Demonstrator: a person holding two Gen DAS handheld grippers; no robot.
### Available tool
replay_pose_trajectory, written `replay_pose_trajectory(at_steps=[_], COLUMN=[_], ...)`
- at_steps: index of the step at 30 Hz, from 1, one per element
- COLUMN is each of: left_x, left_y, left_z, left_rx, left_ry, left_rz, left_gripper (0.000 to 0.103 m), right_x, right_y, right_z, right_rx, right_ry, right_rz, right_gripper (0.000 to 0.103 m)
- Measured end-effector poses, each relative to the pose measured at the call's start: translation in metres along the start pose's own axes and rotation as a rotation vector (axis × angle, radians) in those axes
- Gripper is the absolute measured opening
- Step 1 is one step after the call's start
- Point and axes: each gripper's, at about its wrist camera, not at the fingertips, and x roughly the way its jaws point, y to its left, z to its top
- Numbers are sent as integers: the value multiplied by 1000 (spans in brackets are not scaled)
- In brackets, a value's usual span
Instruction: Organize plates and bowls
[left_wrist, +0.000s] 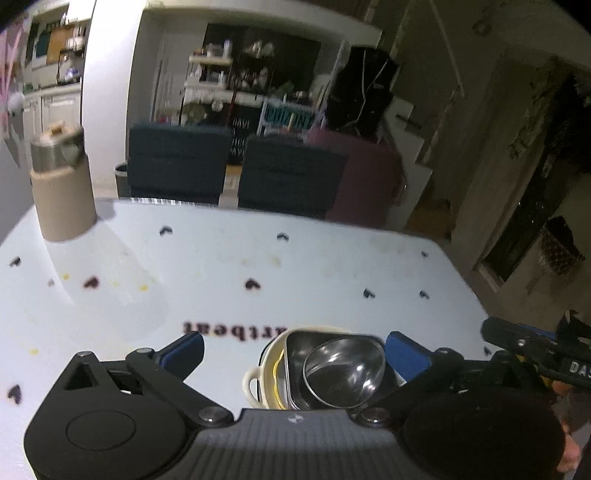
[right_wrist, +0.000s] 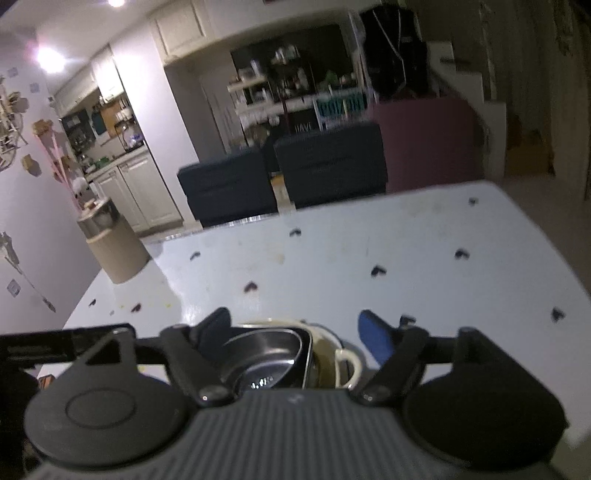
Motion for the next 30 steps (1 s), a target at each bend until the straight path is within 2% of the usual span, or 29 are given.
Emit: replay_pose_trajectory(at_steps=[2,5,10,15,21,30], left_x=[-16,-39,-66,-78,-80,-82], left_y=[-2,-9,-20,-22,-25,-26], left_z=[-1,-6,-24,-50,-84,-119], left_rx=[11,46,105,124,153,210], left_ry=[-41,-80,-170,-181,-173,-164], left_rz=[-3,9,79,76,120,173], left_gripper=[103,103,103,103,103,103], right_x=[-15,-43,-77,-93,-101,-106], right_y=[4,4,6,10,10,11], right_z=[1,-2,-18,-43,-75,-102], right_rx=[-25,-53,-92,-118,-139,-178], right_ry=[-49,-115,-185,-185,-141,-127], right_rz=[-17,-33,-43,-47,-71,-101], right_gripper=[102,103,103,103,103,103])
